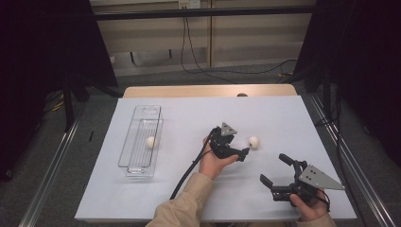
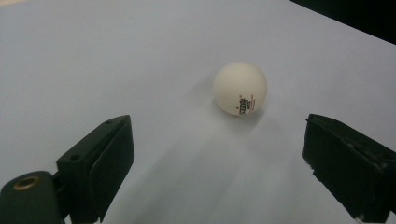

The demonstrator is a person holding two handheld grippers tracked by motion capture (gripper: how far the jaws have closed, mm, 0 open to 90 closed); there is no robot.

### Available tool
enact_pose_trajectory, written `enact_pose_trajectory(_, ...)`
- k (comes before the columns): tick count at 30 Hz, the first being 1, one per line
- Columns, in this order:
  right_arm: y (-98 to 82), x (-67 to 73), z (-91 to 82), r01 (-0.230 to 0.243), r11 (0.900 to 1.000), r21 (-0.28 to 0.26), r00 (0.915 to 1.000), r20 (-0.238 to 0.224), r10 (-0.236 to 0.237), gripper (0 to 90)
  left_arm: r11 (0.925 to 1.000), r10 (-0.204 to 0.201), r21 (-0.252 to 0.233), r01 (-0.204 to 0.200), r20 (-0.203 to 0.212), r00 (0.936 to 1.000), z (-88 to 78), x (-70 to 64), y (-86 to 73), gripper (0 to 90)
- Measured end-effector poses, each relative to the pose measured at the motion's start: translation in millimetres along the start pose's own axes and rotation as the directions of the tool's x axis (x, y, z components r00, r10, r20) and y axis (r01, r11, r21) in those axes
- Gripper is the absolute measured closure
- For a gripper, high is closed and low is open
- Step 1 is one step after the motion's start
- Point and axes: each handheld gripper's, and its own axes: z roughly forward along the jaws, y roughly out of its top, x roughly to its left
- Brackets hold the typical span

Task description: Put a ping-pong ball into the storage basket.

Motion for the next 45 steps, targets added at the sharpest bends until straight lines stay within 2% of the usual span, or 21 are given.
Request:
enact_pose_trajectory(11,0.0,0.0,-0.1,0.004,1.000,0.000,1.0000,-0.002,-0.004,2.0,0.9998,0.015,0.012,-0.015,0.009,0.9999,6.3,-3.7,1.3,9.3)
enact_pose_trajectory(22,0.2,-0.1,-0.1,0.002,1.000,-0.003,1.0000,-0.001,-0.002,2.0,0.9999,0.004,0.010,-0.004,0.012,0.9999,10.0,-3.3,4.7,9.2)
enact_pose_trajectory(26,0.2,-0.1,-0.4,0.000,1.000,-0.004,1.0000,-0.002,0.000,2.0,0.9998,0.016,0.014,-0.016,0.014,0.9998,10.5,-5.2,5.5,9.0)
enact_pose_trajectory(45,0.0,-0.9,-0.8,-0.001,1.000,-0.004,1.0000,0.000,0.001,2.0,0.9998,0.009,0.018,-0.010,0.019,0.9998,19.4,-7.3,8.1,9.2)
